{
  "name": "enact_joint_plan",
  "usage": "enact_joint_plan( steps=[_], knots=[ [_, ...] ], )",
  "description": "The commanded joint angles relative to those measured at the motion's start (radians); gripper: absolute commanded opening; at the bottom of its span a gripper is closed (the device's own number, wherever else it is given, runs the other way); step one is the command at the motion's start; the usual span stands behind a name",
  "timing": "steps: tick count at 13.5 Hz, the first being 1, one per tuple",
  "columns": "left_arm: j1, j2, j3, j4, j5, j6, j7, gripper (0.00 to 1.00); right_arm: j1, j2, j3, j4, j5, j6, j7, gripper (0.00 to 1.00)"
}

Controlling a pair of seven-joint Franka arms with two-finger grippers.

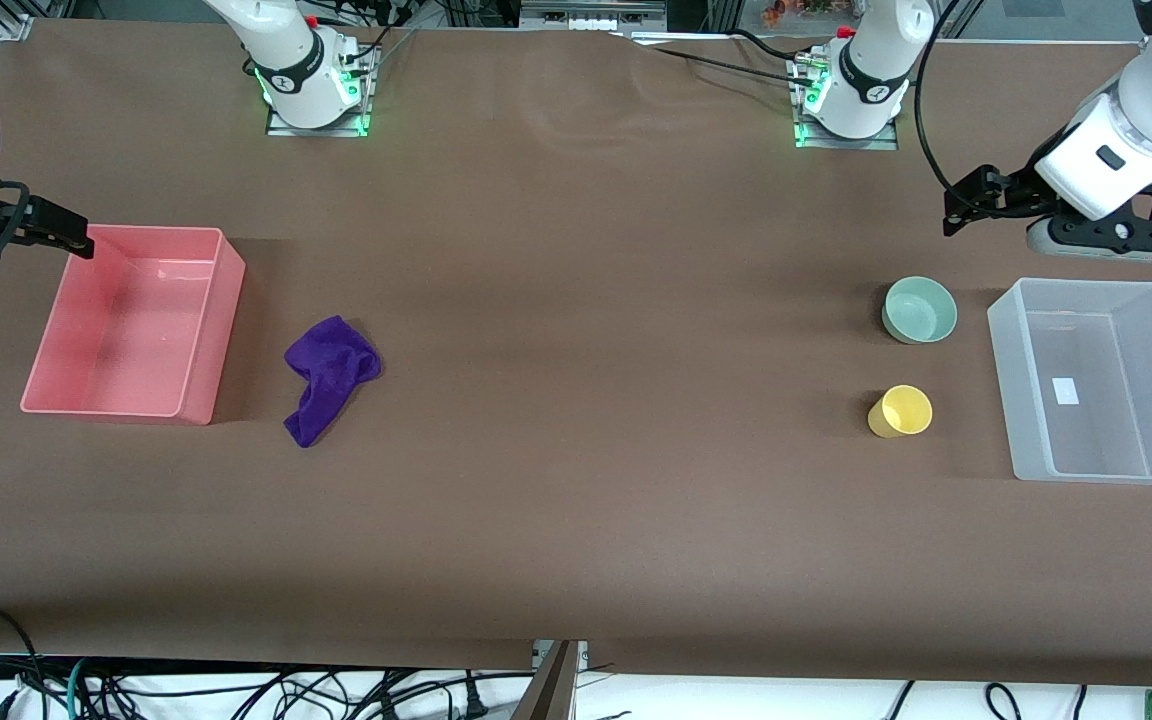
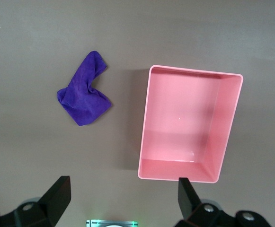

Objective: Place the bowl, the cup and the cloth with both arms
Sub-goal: 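Move the left gripper down over the pale green bowl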

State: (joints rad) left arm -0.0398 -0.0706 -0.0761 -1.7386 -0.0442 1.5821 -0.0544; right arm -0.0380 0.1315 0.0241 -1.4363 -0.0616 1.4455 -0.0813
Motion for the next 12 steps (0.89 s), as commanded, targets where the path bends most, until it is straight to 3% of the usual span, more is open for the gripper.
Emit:
enact_joint_plan(
  steps=[1,7,12],
  knots=[
    [-0.006,0.015,-0.002,0.022,0.020,-0.022,-0.004,1.00,0.000,0.005,-0.001,0.017,0.016,-0.002,0.008,1.00],
    [0.008,0.040,0.007,0.027,0.018,-0.034,0.005,1.00,-0.002,0.005,-0.003,0.017,0.014,-0.002,0.006,1.00],
    [0.075,0.144,0.013,0.027,0.073,-0.083,0.202,1.00,-0.002,0.005,-0.003,0.017,0.013,0.000,0.005,1.00]
  ],
)
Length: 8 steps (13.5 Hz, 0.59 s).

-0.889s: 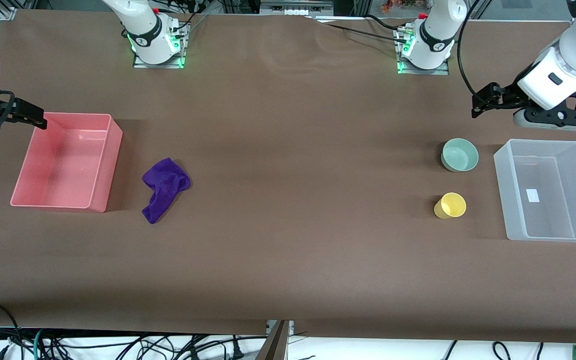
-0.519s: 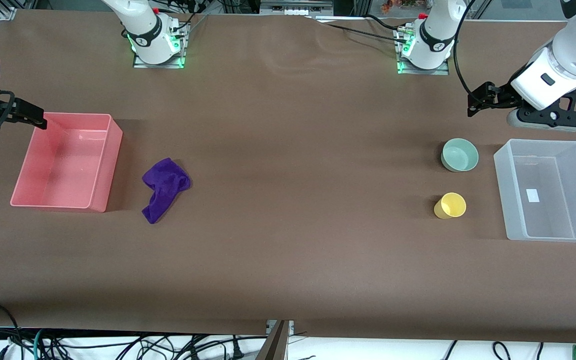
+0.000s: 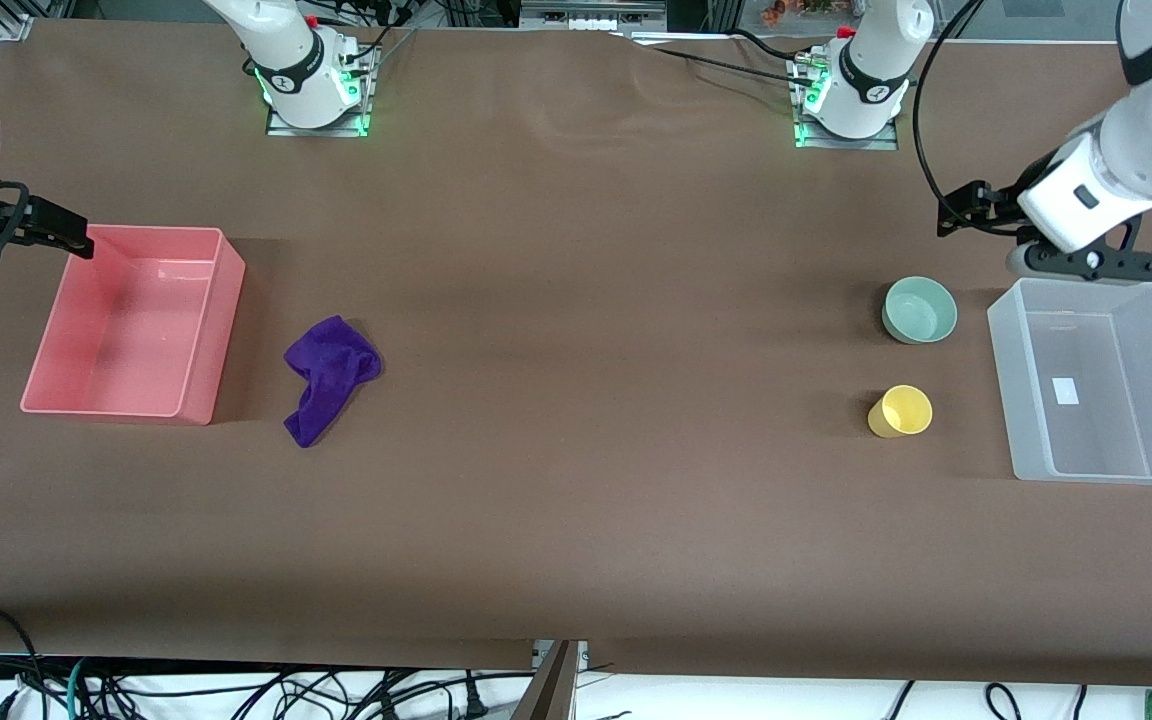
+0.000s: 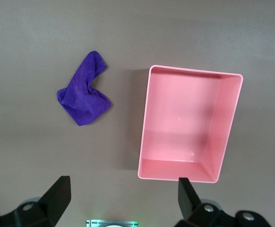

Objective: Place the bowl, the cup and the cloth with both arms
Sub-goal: 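Move the left gripper down over the pale green bowl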

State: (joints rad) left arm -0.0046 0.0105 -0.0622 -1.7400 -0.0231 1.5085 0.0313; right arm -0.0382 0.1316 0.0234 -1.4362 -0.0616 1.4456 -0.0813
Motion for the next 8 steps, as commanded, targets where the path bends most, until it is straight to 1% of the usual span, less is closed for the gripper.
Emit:
enact_joint_plan(
  steps=[1,2,4,6,7,8],
  knots=[
    [0.047,0.090,-0.001,0.028,0.090,-0.001,0.215,1.00,-0.002,0.005,-0.002,0.017,0.012,-0.001,0.003,1.00],
    [0.055,0.124,0.001,0.028,0.110,0.010,0.282,1.00,-0.002,0.006,-0.002,0.017,0.011,-0.001,0.003,1.00],
    [0.081,0.170,-0.001,-0.006,0.138,0.080,0.428,1.00,-0.002,0.005,-0.002,0.017,0.012,-0.001,0.001,1.00],
    [0.106,0.224,-0.001,-0.048,0.138,0.195,0.601,1.00,0.001,0.016,0.000,0.016,0.014,0.004,0.003,1.00],
    [0.135,0.247,-0.001,-0.087,0.138,0.272,0.669,1.00,0.003,0.017,0.000,0.007,0.014,0.010,0.003,1.00],
    [0.161,0.256,-0.001,-0.145,0.138,0.371,0.721,1.00,0.010,0.020,0.000,-0.018,0.016,0.031,0.003,1.00]
  ],
)
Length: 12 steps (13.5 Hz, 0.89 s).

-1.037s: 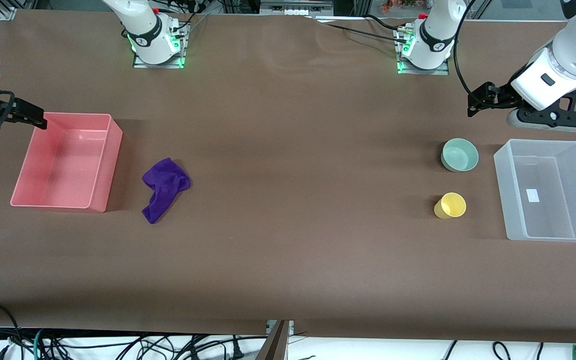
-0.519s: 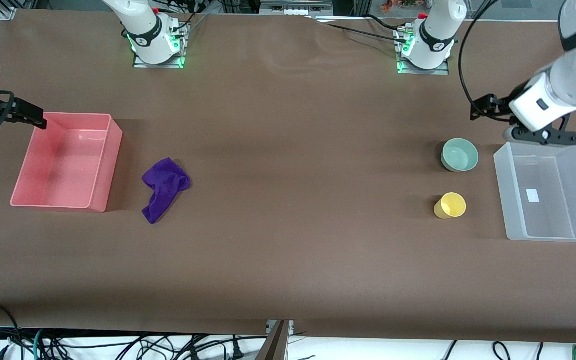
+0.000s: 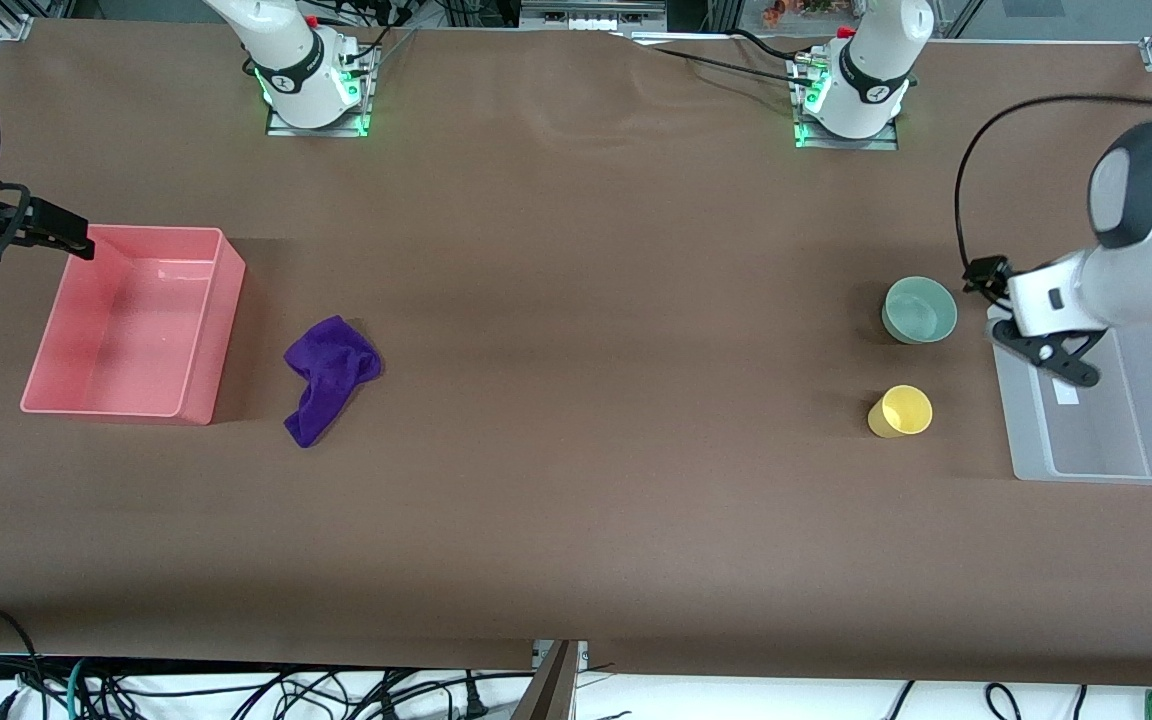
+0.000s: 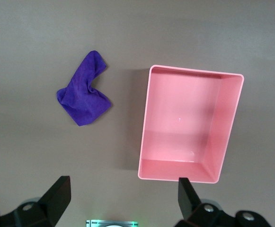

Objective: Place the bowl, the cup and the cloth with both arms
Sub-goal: 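Grasp the green bowl with the left gripper while the right gripper reaches the cloth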

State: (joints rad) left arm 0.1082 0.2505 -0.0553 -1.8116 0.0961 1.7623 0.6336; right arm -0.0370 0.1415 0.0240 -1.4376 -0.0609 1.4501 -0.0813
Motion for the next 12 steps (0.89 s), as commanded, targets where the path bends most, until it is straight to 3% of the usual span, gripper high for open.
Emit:
enact_joint_plan(
  steps=[1,4,6,7,8,9,10,12],
  knots=[
    [0.062,0.016,-0.008,-0.157,0.019,0.226,0.165,1.00,0.021,0.010,-0.001,-0.079,0.013,0.068,0.003,1.00],
    [0.080,0.022,-0.006,-0.374,0.043,0.519,0.181,1.00,0.025,0.045,0.001,-0.190,0.013,0.160,0.006,1.00],
    [0.084,0.055,-0.008,-0.432,0.053,0.621,0.181,0.99,0.035,0.105,0.046,-0.306,0.015,0.385,0.021,1.00],
    [0.084,0.082,-0.008,-0.436,0.056,0.637,0.184,0.94,0.035,0.148,0.059,-0.360,0.016,0.520,0.021,1.00],
    [0.084,0.091,-0.008,-0.434,0.056,0.644,0.211,0.74,0.043,0.186,0.062,-0.401,0.021,0.629,0.021,1.00],
    [0.085,0.092,-0.008,-0.434,0.056,0.645,0.257,0.25,0.054,0.222,0.073,-0.435,0.023,0.703,0.021,1.00],
    [0.090,0.092,-0.008,-0.430,0.056,0.645,0.277,0.01,0.057,0.248,0.083,-0.458,0.023,0.757,0.032,1.00],
    [0.090,0.101,-0.009,-0.430,0.056,0.645,0.281,0.00,0.058,0.288,0.100,-0.487,0.023,0.826,0.131,1.00]
  ],
)
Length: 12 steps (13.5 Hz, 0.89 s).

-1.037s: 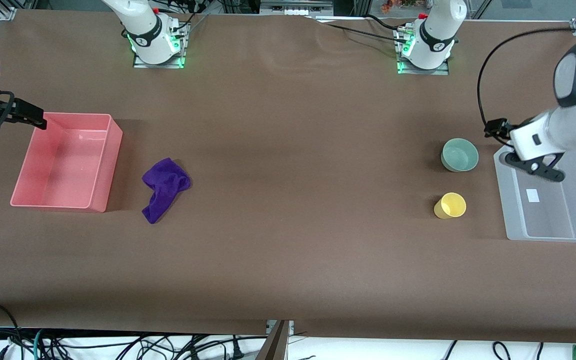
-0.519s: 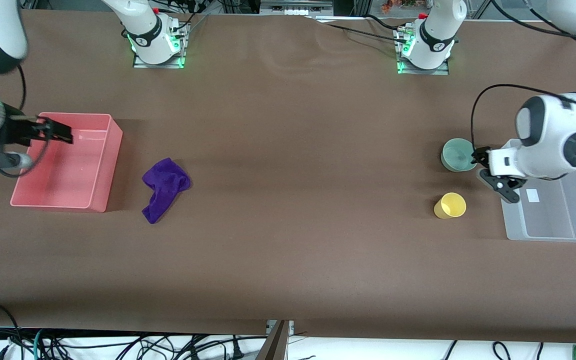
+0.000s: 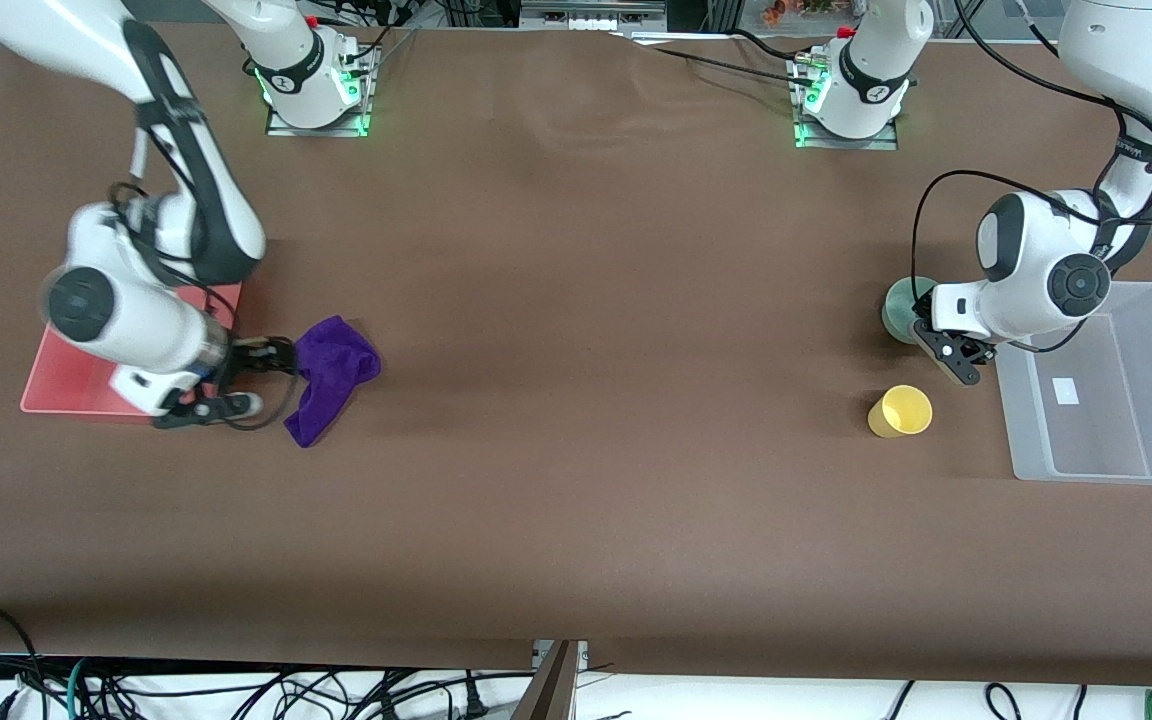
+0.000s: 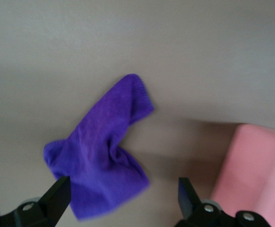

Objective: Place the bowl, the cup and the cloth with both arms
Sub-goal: 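Grasp the green bowl with the left gripper while the right gripper reaches the cloth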

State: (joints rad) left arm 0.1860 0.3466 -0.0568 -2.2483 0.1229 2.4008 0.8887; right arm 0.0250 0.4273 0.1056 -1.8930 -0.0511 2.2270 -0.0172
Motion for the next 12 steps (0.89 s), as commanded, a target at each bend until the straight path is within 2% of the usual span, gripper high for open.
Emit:
enact_joint_plan(
  steps=[1,4,5,6,7,8,9,12],
  knots=[
    [0.012,0.005,-0.008,0.009,0.029,0.004,0.029,0.00,-0.004,0.022,0.026,-0.040,0.013,0.077,0.077,1.00],
    [0.013,-0.040,-0.008,0.035,0.027,-0.047,0.076,0.00,0.004,0.065,0.028,-0.098,0.011,0.187,0.074,1.00],
    [0.013,-0.066,-0.009,0.064,0.017,-0.142,0.076,0.00,0.004,0.071,0.028,-0.122,0.011,0.233,0.059,0.79],
    [0.012,-0.087,-0.009,0.128,0.017,-0.260,0.079,0.00,0.006,0.073,0.028,-0.132,0.010,0.249,0.056,0.40],
    [0.013,-0.092,-0.009,0.215,0.017,-0.390,0.081,0.00,0.009,0.076,0.028,-0.132,0.011,0.246,0.056,0.09],
    [0.013,-0.083,-0.006,0.317,0.026,-0.501,0.085,0.00,0.009,0.079,0.028,-0.132,0.011,0.244,0.056,0.00],
    [0.019,-0.063,0.000,0.407,0.029,-0.581,0.107,0.00,0.010,0.080,0.028,-0.130,0.011,0.244,0.056,0.00],
    [0.148,0.064,0.029,0.632,0.030,-0.605,0.246,0.00,0.009,0.065,0.028,-0.094,0.008,0.189,0.051,0.00]
  ],
)
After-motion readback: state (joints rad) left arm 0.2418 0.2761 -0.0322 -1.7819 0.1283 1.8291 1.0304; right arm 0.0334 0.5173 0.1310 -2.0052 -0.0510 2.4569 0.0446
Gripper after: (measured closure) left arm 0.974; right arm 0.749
